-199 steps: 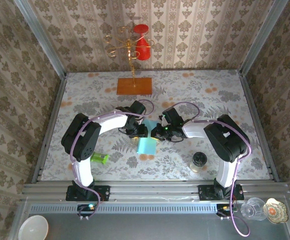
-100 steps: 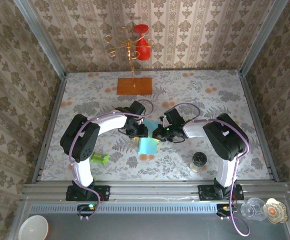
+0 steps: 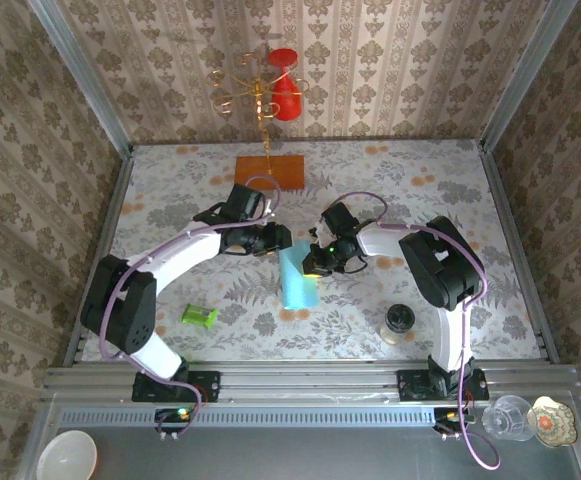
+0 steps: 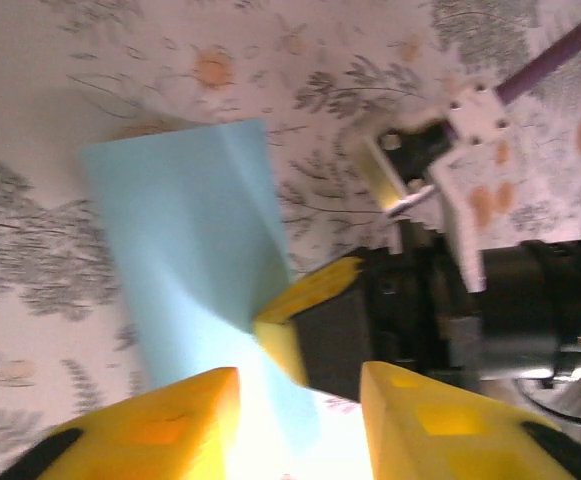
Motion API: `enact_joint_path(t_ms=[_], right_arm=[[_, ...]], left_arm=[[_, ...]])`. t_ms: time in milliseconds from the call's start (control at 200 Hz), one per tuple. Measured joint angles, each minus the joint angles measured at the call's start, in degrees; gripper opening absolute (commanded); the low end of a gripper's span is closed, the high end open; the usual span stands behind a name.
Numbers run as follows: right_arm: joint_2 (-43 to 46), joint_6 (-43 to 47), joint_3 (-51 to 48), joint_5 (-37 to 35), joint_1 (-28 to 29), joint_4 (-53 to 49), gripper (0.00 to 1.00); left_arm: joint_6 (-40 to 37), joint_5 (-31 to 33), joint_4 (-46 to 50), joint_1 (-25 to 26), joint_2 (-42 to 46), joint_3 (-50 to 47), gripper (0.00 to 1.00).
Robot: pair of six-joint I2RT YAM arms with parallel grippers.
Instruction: Fold a paper plane with a square sheet of paper (pick it up from the middle)
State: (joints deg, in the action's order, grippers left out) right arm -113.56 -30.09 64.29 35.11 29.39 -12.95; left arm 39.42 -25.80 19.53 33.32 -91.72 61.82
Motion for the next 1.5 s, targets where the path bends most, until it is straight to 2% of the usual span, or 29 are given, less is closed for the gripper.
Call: enact_joint_path(t_ms=[190, 385, 780, 1120, 1396, 1501], right_arm=[[-0.20, 0.39, 0.28, 0.20, 0.00, -0.55, 0.04], [-0.20, 0.37, 0.26, 0.20, 0.00, -0.55, 0.04], [-0.20, 0.13, 0.22, 0.17, -0.02, -0.52, 0.04], [-0.33, -0.04, 0.13, 0.13, -0.15, -0.74, 0.03], [-0.57, -0.02, -0.02, 0.37, -0.70, -0.96, 0.02], [-0.57, 0.00, -0.31, 0.76, -0.87, -0.76, 0.02]], left_arm=[[2.95, -2.49, -2.21, 2.75, -5.31, -0.24, 0.15], [4.11, -2.51, -1.57, 3.69, -9.64, -0.24, 0.07], [4.09, -5.09, -1.57, 3.89, -11.87, -1.20, 0.07], [2.91, -4.39, -1.77, 3.19, -13.44, -2.91, 0.06], [1.49, -9.33, -8.44, -0.61, -12.11, -9.46, 0.07], [0.48, -11.10, -9.51, -4.57, -9.29, -13.68, 0.07]])
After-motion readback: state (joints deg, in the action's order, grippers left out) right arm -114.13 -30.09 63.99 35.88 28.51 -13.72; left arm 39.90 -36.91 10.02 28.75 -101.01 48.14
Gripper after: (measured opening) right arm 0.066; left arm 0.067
